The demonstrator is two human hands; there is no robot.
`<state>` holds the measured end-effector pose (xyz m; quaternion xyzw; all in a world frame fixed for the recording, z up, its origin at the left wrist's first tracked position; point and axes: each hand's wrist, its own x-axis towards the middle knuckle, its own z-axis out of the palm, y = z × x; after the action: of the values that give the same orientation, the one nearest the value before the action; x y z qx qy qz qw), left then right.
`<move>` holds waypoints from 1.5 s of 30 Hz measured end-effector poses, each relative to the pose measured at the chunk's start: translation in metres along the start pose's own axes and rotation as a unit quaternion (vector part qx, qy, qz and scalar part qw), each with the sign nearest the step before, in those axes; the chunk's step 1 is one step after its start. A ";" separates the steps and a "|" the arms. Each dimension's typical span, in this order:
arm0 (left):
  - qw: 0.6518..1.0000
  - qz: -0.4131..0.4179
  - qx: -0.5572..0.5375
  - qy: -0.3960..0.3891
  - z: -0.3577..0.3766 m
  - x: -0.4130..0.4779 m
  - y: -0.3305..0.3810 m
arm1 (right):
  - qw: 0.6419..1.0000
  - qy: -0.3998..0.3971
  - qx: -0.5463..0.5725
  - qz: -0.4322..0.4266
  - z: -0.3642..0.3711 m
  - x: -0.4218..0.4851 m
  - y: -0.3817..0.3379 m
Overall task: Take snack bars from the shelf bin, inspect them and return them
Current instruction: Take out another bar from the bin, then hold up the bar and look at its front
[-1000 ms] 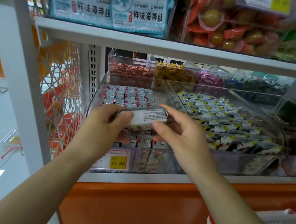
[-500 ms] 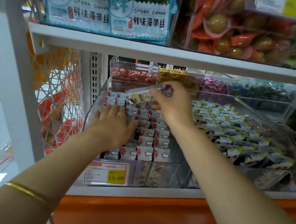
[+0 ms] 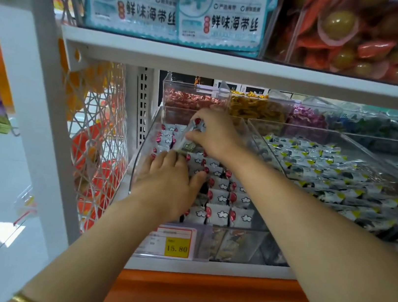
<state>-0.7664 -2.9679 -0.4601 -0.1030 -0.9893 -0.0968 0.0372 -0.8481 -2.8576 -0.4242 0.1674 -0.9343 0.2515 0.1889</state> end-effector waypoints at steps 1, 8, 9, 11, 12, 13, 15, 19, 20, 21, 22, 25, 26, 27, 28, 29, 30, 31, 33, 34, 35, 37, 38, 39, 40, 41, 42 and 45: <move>1.000 -0.001 -0.001 -0.003 0.000 0.000 0.000 | 1.000 -0.013 -0.017 -0.008 0.002 0.002 0.000; 1.000 0.011 -0.016 -0.016 -0.001 0.002 -0.003 | 0.988 -0.146 -0.046 -0.029 0.014 0.007 -0.008; 1.000 0.012 -0.015 -0.017 -0.001 0.002 -0.004 | 0.982 -0.175 -0.058 -0.028 0.015 0.008 -0.006; 1.000 0.011 -0.016 -0.019 -0.001 0.003 -0.004 | 0.980 -0.192 -0.044 -0.007 0.014 0.010 -0.004; 1.000 0.012 -0.018 -0.018 -0.001 0.004 -0.003 | 0.984 -0.179 -0.023 0.006 0.013 0.012 -0.003; 1.000 0.012 -0.020 -0.019 0.000 0.004 -0.003 | 0.988 -0.152 -0.003 0.016 0.012 0.014 -0.002; 0.999 0.013 -0.025 -0.019 0.000 0.005 -0.003 | 0.996 -0.082 0.003 0.023 0.013 0.020 0.000; 0.999 0.013 -0.027 -0.015 0.000 0.007 -0.004 | 0.989 -0.073 -0.126 -0.006 0.024 0.030 -0.001; 0.999 0.014 -0.029 -0.014 0.000 0.007 -0.004 | 0.983 -0.085 -0.161 -0.008 0.027 0.031 -0.003; 0.999 0.015 -0.031 -0.013 0.000 0.007 -0.004 | 0.979 -0.086 -0.182 -0.010 0.030 0.031 -0.004; 0.999 0.017 -0.033 -0.013 0.001 0.007 -0.004 | 0.980 -0.076 -0.184 -0.013 0.032 0.030 -0.005; 0.999 0.018 -0.035 -0.015 0.000 0.007 -0.005 | 0.997 -0.013 -0.075 -0.010 0.030 0.026 -0.005; 0.999 0.017 -0.034 -0.016 0.000 0.007 -0.005 | 1.000 0.012 -0.021 -0.003 0.027 0.024 -0.005; 0.999 0.016 -0.034 -0.015 0.000 0.007 -0.005 | 0.999 0.036 0.022 0.002 0.025 0.022 -0.004; 0.999 0.015 -0.033 -0.012 0.000 0.007 -0.005 | 0.998 0.052 0.045 0.002 0.022 0.019 -0.004; 0.999 0.014 -0.032 -0.010 0.001 0.006 -0.005 | 0.997 0.063 0.052 -0.004 0.019 0.015 -0.004; 0.999 0.014 -0.035 -0.006 0.001 0.006 -0.005 | 0.996 0.071 0.056 -0.010 0.017 0.012 -0.004; 0.999 0.015 -0.041 -0.001 0.000 0.005 -0.004 | 0.994 0.086 0.064 -0.015 0.015 0.007 -0.004; 0.998 0.017 -0.062 0.022 -0.001 0.002 -0.004 | 0.984 0.143 0.106 -0.012 0.007 -0.003 -0.005; 0.996 0.016 -0.080 0.042 -0.003 0.000 -0.004 | 0.976 0.174 0.134 -0.007 0.001 -0.009 -0.005; 0.992 0.016 -0.103 0.068 -0.005 -0.002 -0.003 | 0.967 0.199 0.162 0.003 -0.005 -0.016 -0.005; 0.978 0.021 -0.160 0.133 -0.010 -0.007 -0.001 | 0.951 0.221 0.214 0.030 -0.018 -0.034 -0.003; 0.968 0.025 -0.192 0.159 -0.012 -0.010 0.000 | 0.943 0.224 0.240 0.045 -0.024 -0.043 -0.001; 0.959 0.023 -0.223 0.173 -0.014 -0.012 0.001 | 0.935 0.229 0.266 0.057 -0.030 -0.054 0.001; 0.950 0.015 -0.257 0.175 -0.016 -0.015 0.002 | 0.924 0.234 0.294 0.068 -0.035 -0.065 0.002; 0.940 0.004 -0.297 0.169 -0.017 -0.018 0.002 | 0.912 0.238 0.323 0.080 -0.039 -0.075 0.003; 0.926 -0.001 -0.341 0.163 -0.018 -0.022 0.003 | 0.900 0.242 0.351 0.093 -0.044 -0.085 0.003; 0.881 -0.019 -0.454 0.133 -0.020 -0.034 0.005 | 0.855 0.249 0.436 0.131 -0.054 -0.107 0.002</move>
<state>-0.7307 -2.9734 -0.4427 -0.0757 -0.8246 -0.5485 0.1161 -0.7408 -2.8035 -0.4286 0.0406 -0.6641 0.6885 0.2885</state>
